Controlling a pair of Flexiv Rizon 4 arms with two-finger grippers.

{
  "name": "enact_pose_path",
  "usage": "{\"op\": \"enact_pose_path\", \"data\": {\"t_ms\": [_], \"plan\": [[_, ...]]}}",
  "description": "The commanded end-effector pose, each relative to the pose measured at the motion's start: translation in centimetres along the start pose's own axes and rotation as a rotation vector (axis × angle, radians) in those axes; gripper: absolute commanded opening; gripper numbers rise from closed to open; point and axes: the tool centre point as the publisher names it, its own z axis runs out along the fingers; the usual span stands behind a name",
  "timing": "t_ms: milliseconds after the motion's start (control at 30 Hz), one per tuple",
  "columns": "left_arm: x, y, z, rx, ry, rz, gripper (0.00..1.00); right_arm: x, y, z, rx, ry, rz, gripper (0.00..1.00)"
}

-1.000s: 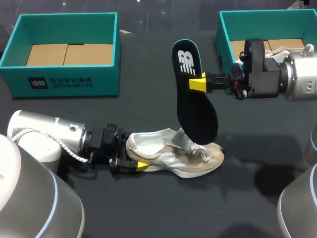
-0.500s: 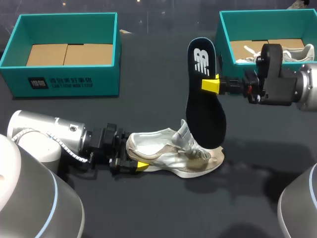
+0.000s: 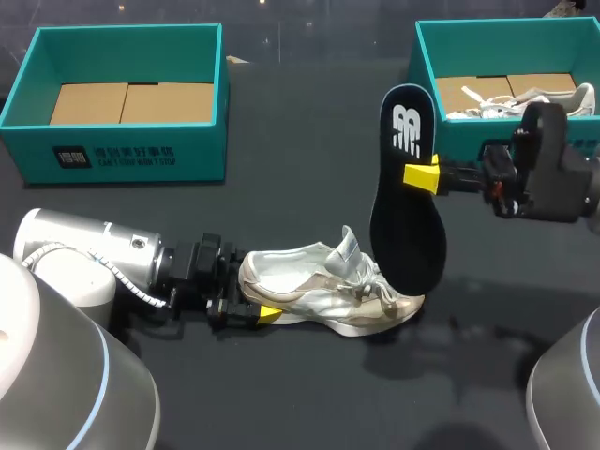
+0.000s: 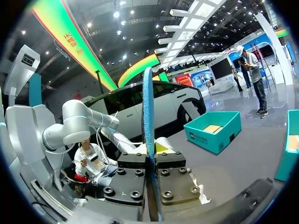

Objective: Take the shoe out of the shoebox, open the shoe tongue, remove and reinsert the insole, then place the shoe into the shoebox

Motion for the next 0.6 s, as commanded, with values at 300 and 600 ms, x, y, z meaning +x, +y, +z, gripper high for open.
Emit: {"op": "enact_pose_path", "data": {"t_ms": [300,600], "plan": [[0.0,0.0,0.0,0.000,-0.002,0.000,0.00,1.7,-0.5,-0.9,0.008,0.002,-0.001,0.00],[0.0,0.0,0.0,0.000,-0.002,0.000,0.00,2.4,-0.8,-1.6,0.015,0.013,0.006,0.00]]}}
